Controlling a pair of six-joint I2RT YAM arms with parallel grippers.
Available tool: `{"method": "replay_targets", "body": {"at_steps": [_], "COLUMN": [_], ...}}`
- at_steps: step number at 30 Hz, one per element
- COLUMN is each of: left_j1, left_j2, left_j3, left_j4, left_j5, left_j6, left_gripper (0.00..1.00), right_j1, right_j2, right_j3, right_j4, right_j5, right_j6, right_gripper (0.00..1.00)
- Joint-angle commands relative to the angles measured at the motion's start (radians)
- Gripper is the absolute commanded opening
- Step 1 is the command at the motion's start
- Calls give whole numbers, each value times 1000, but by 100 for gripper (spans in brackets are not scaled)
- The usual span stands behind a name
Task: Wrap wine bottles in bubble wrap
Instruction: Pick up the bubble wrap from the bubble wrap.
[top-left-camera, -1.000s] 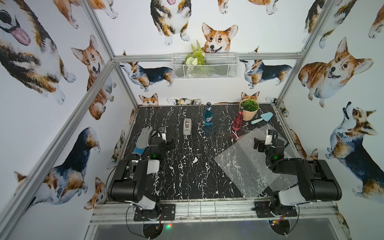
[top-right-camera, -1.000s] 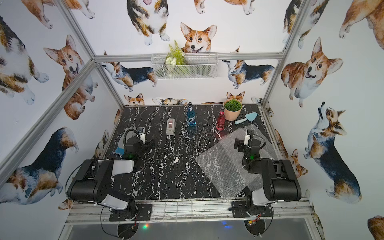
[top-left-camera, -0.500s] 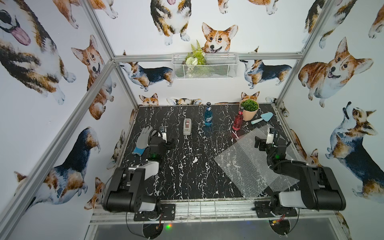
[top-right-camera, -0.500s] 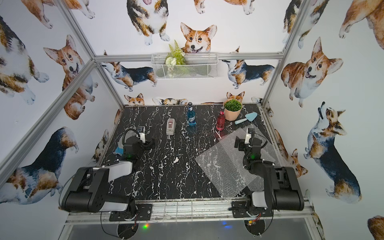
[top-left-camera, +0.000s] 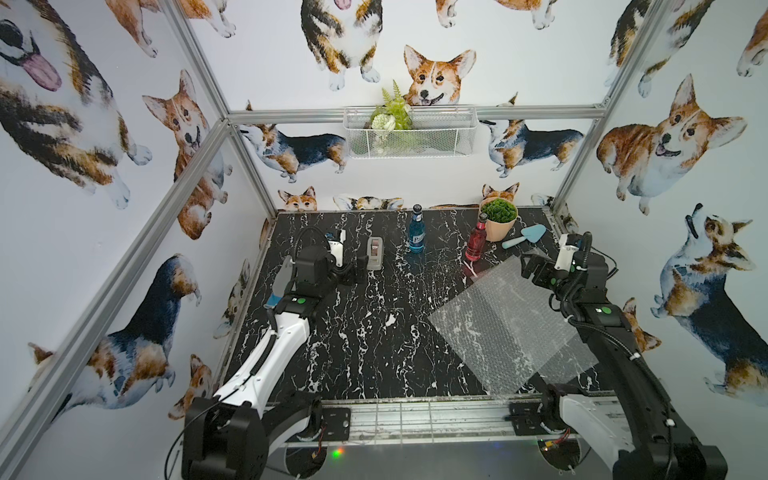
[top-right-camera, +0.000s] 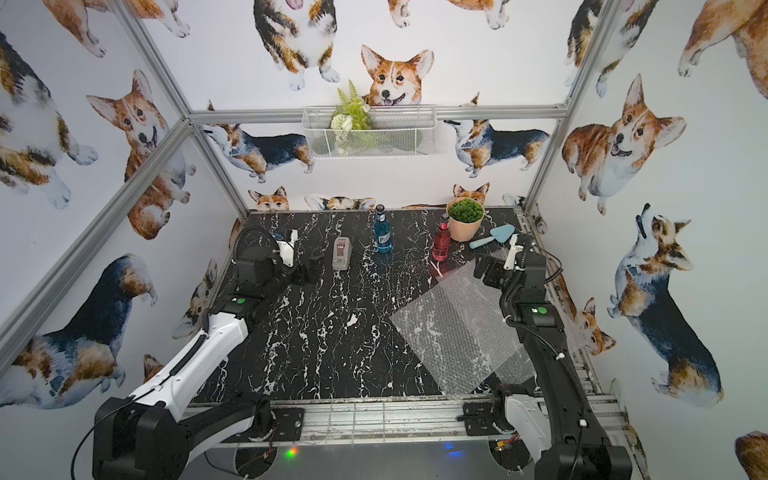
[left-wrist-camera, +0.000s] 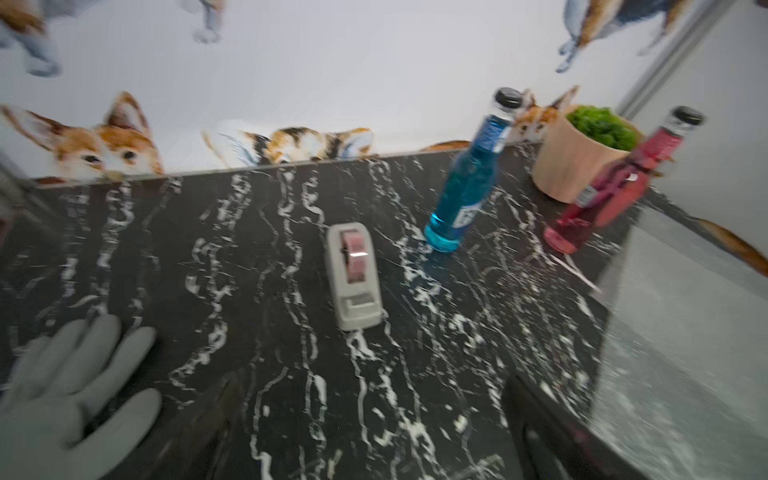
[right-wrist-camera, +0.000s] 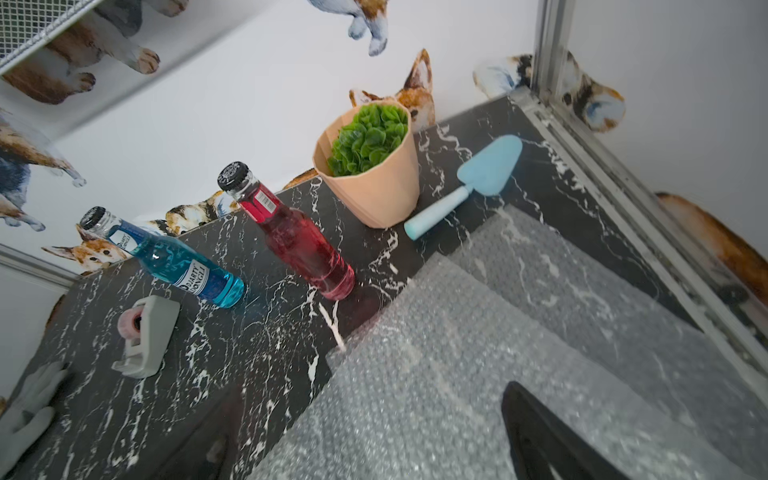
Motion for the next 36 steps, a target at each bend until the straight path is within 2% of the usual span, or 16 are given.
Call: {"method": "replay_targets", "body": {"at_steps": [1,2,4,7,9,11,13,18,21,26,30,36], "left_j1": [-58,-74,-101,-144,-169,-193,-214,-242,-244,-244,-244,-244], "left_j2": [3,8,17,25,32,43,50,65,85,102,117,126], "left_j3": [67,73,81,89,92,87,78,54,47,44,16,4], "left_j4": [-250,-270,-290,-290,-275,-235,-195,-144,-137,-132,-90,-78], "left_j5": [216,248,288,326,348,386,392,374,372,369,396,397], "left_j6": [-69,-78,-100,-129,-155,-192,-218,-237,-231,-222,-253,-256], "left_gripper": [100,100,99,98,98,97,97,97,97,97,97,97], "right_j1": [-12,-43,-146,-306,-318,-318,-318,-301,-246,-160,-84,-54], "right_j2": [-37,-35,-21,28,76,142,231,430,551,735,882,1072], "right_j3": [58,64,59,48,61,75,103,205,259,349,487,637], "right_j4": [-445,-482,-507,-480,-451,-407,-378,-345,-316,-249,-286,-316], "right_j5": [94,77,-37,-216,-214,-223,-212,-178,-154,-144,-54,-3], "right_j6": [114,116,123,154,176,202,199,162,161,239,251,271], "right_gripper": [100,100,99,90,88,85,77,76,77,75,77,79]}}
